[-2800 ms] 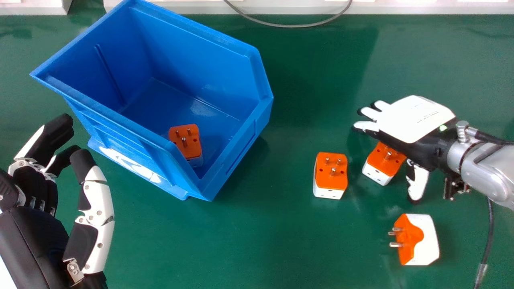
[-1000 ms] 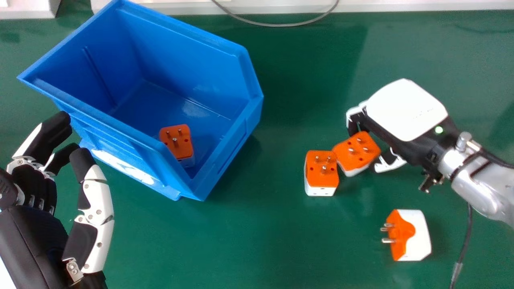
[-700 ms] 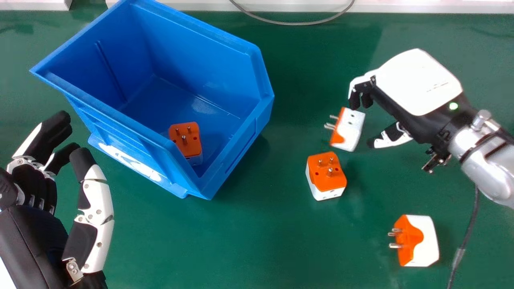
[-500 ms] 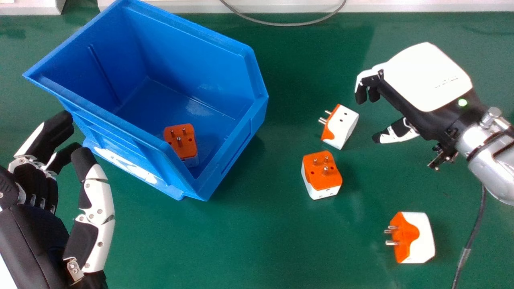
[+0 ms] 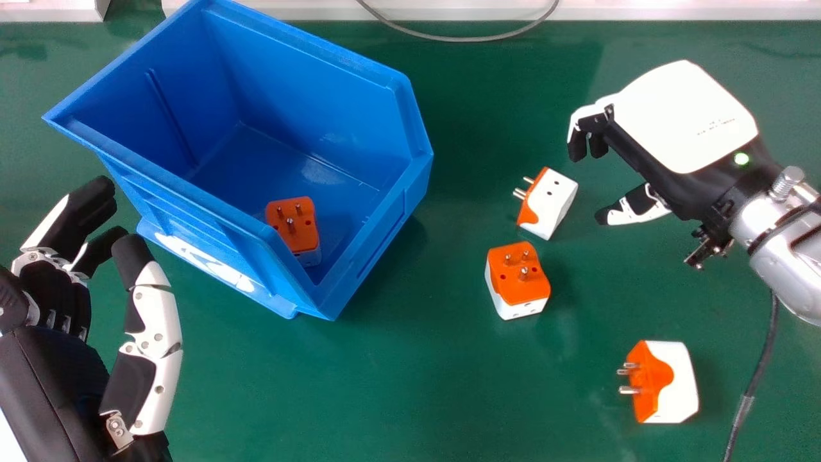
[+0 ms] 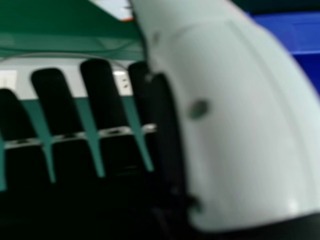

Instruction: Pick all objects and put in blue box

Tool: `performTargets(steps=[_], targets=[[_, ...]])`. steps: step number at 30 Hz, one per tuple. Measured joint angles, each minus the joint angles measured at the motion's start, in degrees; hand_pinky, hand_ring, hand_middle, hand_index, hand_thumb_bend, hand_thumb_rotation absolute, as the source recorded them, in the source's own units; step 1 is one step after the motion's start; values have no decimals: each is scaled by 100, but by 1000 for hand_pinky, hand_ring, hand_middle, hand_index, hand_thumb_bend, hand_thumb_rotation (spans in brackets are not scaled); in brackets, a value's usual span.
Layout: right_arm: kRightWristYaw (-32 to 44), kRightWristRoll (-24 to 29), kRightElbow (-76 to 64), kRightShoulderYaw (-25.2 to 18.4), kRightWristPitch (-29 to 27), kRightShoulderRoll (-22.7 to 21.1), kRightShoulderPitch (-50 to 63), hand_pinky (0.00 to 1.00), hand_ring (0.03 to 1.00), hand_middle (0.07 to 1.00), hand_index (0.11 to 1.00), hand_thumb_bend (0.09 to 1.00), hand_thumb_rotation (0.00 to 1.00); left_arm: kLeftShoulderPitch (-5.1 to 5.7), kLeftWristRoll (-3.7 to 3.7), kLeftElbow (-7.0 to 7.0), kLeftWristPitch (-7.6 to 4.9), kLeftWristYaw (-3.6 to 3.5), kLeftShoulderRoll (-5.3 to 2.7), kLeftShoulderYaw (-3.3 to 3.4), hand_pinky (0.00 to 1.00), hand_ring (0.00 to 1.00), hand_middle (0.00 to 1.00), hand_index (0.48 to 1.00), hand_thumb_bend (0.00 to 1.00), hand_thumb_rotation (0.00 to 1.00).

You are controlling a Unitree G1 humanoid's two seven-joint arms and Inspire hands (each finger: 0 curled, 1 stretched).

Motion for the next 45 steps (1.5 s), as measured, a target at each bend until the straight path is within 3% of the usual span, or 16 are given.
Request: performTargets(steps=[5,6,7,9,12,18,27,34,39,45], targets=[[140,42,8,2,-99,46,-1,345,456,524,526,497,0,-8,1,0,0,7,-1,3,682,735,718,735,244,0],[220,48,8,8,-140,46,-1,419,532,596,515,505,43,-9,1,0,0,6,-1,3,683,736,718,735,244,0],[306,47,7,15,-198,46,-3,536,664,717,626,695,29,-10,1,0,1,5,-1,2,685,736,718,735,242,0],[567,-5,-52,50,-216,35,-9,705,868,896,799,910,42,-10,0,0,2,4,-1,3,688,737,720,738,241,0],[911,-406,-336,185,-59,-25,-10,875,983,987,954,990,127,-6,3,0,3,9,-1,4,681,733,717,735,245,0],[942,-1028,-559,292,246,-27,-18,962,1000,1000,1000,1000,210,12,8,0,3,30,-3,8,684,734,718,737,244,0],[1023,-1256,-571,341,554,-17,-73,969,1000,1000,1000,1000,241,23,12,6,-1,74,-3,7,682,732,718,740,239,0],[1083,-1245,-583,350,551,-13,-94,972,1000,1000,1000,1000,247,24,5,7,-1,66,-2,7,682,733,720,739,238,0],[1174,-1493,-386,594,599,56,-374,1000,1000,1000,1000,1000,255,21,-3,7,-1,59,-2,6,676,728,717,738,240,0],[916,-1701,669,1120,370,445,-987,997,1000,1000,1000,1000,227,20,15,8,-1,77,-5,21,675,730,717,734,248,0]])
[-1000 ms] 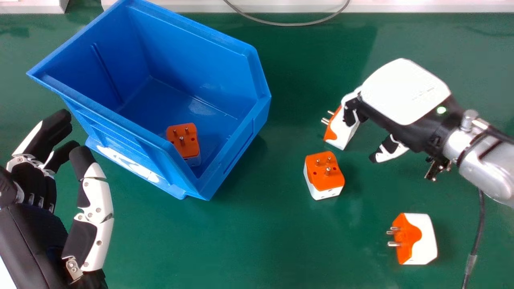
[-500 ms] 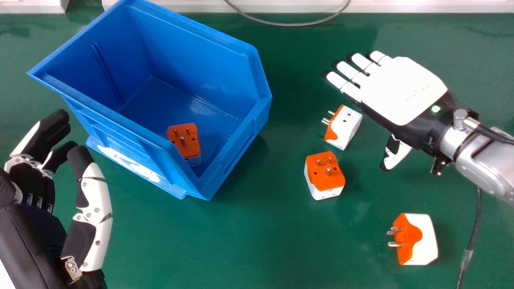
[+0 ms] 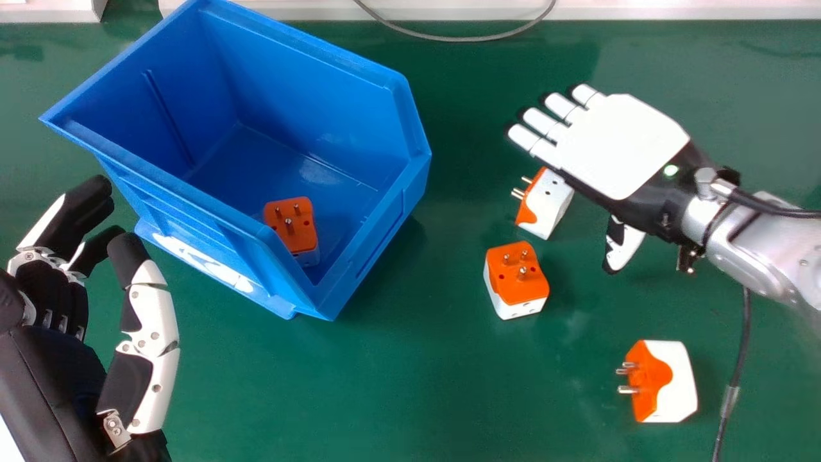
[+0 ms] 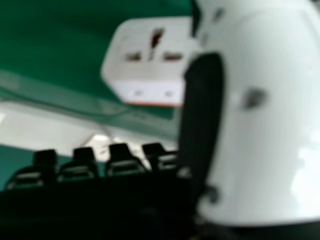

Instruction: Pick all objects and put in blue box

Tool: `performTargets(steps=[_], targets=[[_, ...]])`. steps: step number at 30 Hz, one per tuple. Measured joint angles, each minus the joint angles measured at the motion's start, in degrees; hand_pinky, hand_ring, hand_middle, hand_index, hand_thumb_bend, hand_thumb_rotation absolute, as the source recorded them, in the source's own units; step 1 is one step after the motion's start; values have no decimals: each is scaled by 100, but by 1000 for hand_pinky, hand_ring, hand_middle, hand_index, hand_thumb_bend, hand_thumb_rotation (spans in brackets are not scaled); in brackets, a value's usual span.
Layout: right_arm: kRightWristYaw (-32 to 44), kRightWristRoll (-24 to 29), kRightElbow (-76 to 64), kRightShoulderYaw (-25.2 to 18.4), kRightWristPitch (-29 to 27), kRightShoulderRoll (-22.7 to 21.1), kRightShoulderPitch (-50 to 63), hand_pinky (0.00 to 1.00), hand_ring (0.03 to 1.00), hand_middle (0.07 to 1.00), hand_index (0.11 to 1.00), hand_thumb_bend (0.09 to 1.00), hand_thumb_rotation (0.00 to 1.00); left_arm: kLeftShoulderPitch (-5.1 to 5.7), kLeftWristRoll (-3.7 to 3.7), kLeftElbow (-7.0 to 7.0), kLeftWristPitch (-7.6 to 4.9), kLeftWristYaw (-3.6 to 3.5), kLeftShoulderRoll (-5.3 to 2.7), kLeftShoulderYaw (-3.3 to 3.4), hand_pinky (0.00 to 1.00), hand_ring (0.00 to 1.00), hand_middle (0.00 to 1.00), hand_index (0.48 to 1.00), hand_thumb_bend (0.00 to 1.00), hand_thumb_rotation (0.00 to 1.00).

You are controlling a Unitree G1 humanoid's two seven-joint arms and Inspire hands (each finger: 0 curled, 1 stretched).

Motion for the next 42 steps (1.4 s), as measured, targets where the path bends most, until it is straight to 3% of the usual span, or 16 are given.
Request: performTargets(steps=[4,18,32,34,36,38,42], targets=[[-354,-114,839,349,-145,326,-435,1000,1000,1000,1000,1000,198,-6,40,2,-5,10,-3,18,670,729,719,736,248,0],[-1191,-396,2886,1405,-323,1133,-1547,966,1000,1000,976,1000,163,-11,53,7,-4,45,-5,27,679,736,724,743,238,0],[-1336,-414,3050,1798,-474,1128,-1854,931,1000,1000,935,981,136,-10,50,6,-4,39,-5,18,688,739,723,748,238,0],[-1411,-434,3050,1853,-474,1107,-1870,912,1000,994,921,930,108,-11,50,7,-4,40,-5,21,685,737,721,745,244,0],[-1484,-483,3049,1938,-468,1075,-1922,892,999,986,914,799,35,-11,53,7,-4,40,-5,26,680,735,722,744,242,0],[-1582,-539,3048,2019,-476,1028,-1980,877,995,979,907,733,9,-12,53,7,-4,37,-5,26,679,736,724,746,236,0],[-1741,-597,3051,2051,-536,989,-2075,852,968,951,877,749,0,-14,50,6,-4,29,-5,25,682,738,725,748,235,0]])
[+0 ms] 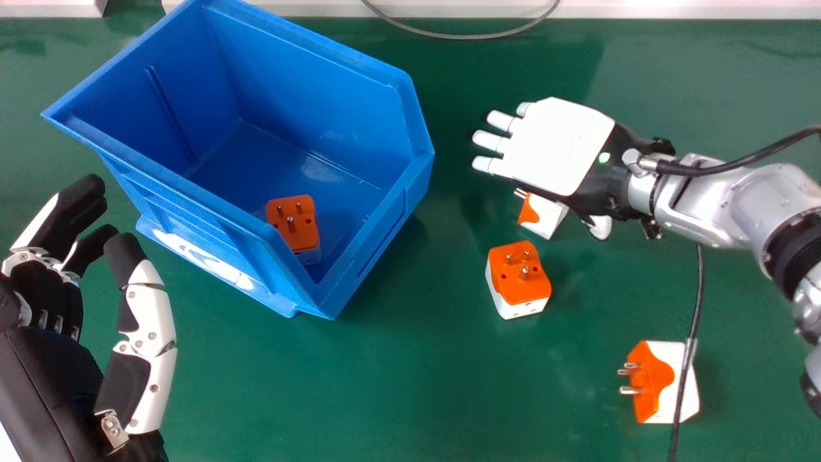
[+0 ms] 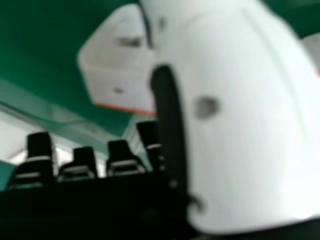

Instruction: Pick all objects and put in blue box

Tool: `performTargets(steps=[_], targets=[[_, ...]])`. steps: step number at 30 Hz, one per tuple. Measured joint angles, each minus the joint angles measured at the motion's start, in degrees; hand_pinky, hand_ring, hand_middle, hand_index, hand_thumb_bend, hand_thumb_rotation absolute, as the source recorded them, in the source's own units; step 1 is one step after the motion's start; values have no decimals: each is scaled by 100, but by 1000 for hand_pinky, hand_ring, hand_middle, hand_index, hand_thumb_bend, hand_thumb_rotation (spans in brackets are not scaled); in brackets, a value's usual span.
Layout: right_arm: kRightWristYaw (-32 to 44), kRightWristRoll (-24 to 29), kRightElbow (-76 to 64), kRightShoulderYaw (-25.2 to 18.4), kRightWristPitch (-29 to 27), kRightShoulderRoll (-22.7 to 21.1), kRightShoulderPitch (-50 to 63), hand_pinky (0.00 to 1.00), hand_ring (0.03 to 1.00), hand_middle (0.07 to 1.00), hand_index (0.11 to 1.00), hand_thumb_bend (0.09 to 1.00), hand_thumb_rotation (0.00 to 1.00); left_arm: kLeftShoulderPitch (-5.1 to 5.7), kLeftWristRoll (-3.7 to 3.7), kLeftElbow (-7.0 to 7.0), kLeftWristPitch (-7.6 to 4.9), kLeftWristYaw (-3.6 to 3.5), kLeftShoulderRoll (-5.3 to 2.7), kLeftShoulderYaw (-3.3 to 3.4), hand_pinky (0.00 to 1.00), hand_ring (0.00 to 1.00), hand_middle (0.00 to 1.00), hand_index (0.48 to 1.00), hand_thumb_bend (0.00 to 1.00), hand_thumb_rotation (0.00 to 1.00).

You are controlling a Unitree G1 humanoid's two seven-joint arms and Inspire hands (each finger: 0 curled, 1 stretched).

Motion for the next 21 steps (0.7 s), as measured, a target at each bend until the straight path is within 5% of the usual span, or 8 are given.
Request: performTargets(steps=[11,21], targets=[[-462,-51,119,160,-54,-7,-26,703,857,884,745,724,0,-2,-9,-21,5,-41,0,0,681,741,728,748,231,0],[-581,-51,213,215,-50,54,-26,621,802,852,726,755,0,-2,-8,-24,7,-40,0,2,682,737,726,748,235,0]])
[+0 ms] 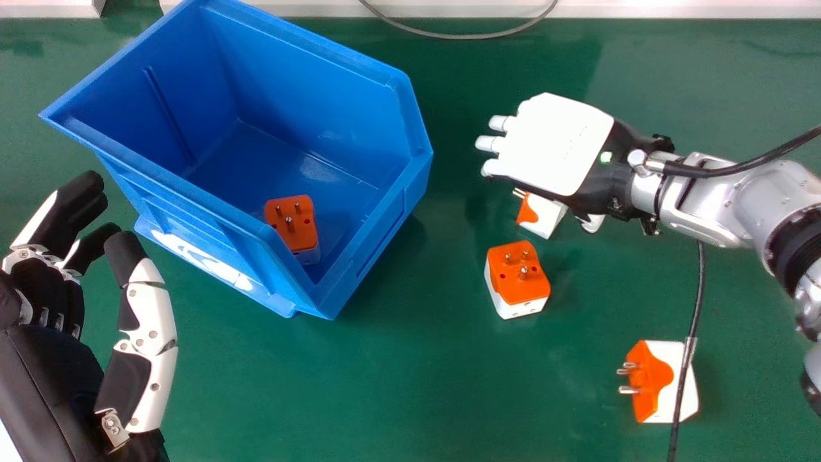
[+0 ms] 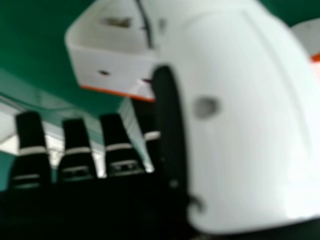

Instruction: Pick all objects and put in blue box

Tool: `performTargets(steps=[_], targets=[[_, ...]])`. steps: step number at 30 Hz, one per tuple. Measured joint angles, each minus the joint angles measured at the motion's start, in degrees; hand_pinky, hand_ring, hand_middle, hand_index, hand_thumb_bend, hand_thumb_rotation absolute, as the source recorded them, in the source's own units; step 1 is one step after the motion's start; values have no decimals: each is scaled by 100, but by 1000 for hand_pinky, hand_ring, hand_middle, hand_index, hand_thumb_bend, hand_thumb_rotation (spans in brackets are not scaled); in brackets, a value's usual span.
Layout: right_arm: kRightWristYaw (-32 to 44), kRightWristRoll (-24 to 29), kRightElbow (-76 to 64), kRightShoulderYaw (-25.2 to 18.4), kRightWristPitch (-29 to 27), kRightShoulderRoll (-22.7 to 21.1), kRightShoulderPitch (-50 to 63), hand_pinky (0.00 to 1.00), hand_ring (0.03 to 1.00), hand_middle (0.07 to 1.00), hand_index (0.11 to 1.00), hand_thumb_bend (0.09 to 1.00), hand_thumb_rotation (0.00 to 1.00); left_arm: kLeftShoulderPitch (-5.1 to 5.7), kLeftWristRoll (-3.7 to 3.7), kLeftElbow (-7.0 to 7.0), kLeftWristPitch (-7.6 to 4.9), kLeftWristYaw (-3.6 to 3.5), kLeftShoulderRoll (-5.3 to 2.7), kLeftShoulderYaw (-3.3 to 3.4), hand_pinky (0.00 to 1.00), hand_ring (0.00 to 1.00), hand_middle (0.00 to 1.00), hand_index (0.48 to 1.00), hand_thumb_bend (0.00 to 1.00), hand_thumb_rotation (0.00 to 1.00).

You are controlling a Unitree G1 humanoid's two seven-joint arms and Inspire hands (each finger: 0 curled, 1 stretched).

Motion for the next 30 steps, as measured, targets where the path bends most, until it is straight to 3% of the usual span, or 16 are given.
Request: performTargets(steps=[2,5,7,13,19,30], targets=[[117,48,58,-7,-17,54,0,597,759,831,715,720,0,-1,2,1,-1,6,0,4,681,736,726,747,236,0],[188,214,167,-66,-162,145,13,360,450,566,589,545,0,-4,0,3,-2,8,0,5,684,740,727,748,236,0],[232,334,236,-141,-198,214,26,321,407,509,565,523,0,-7,0,4,-3,8,0,4,683,740,727,747,235,0],[620,605,314,-264,-254,302,92,306,385,466,538,512,0,-11,-2,4,-3,15,0,7,684,740,727,747,234,0],[671,672,312,-273,-270,287,93,357,399,499,527,512,0,-22,1,5,-2,15,-1,6,682,739,728,749,229,0],[616,670,275,-271,-334,238,92,358,406,507,520,513,0,-29,0,10,-7,15,-2,7,678,736,728,748,235,0]])
